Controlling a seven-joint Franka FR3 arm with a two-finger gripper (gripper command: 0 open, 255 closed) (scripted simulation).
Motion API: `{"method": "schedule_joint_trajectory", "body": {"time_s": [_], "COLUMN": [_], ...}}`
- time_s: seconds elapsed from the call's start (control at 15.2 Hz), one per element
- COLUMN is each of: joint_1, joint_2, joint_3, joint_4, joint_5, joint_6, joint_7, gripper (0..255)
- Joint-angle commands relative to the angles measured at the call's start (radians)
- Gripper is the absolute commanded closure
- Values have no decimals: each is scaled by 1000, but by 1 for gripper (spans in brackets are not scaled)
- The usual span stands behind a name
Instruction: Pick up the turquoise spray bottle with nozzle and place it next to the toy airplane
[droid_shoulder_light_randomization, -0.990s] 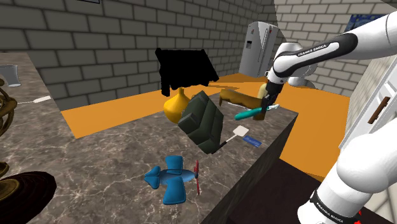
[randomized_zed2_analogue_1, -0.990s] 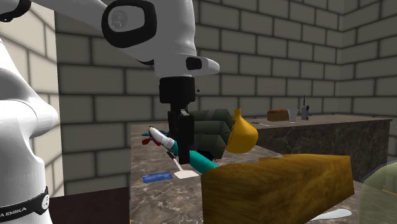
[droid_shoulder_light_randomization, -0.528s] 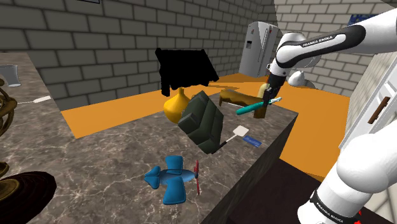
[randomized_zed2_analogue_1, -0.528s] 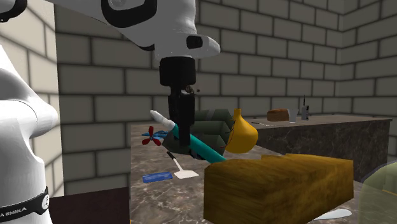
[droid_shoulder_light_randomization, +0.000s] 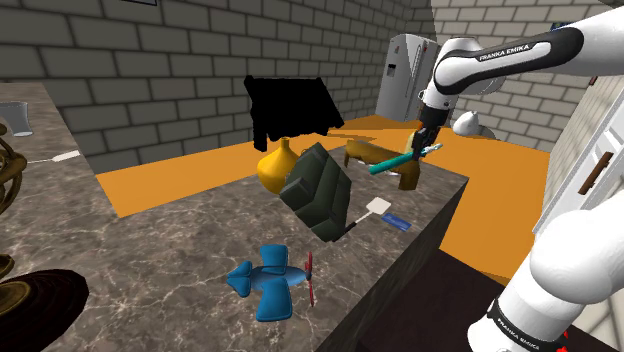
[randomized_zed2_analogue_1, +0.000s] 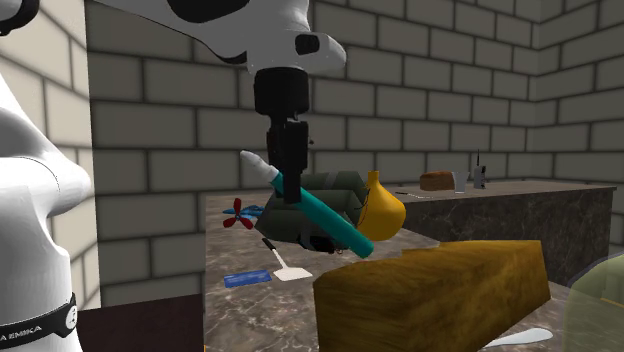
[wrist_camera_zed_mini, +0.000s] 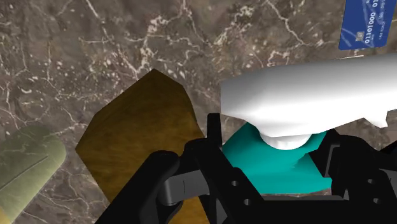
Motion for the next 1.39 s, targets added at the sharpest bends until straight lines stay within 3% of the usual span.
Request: {"method": "schedule_joint_trajectory", "body": {"time_s": [0.0,0.66,1.32], "joint_1": [19,122,215], "joint_2": [5,104,291], "joint_3": [32,194,329], "joint_4": [8,85,276], "joint_5": [13,79,107], "joint_6": [-5,7,-1], "joint_7": [43,271,484], "gripper": [255,255,255]}}
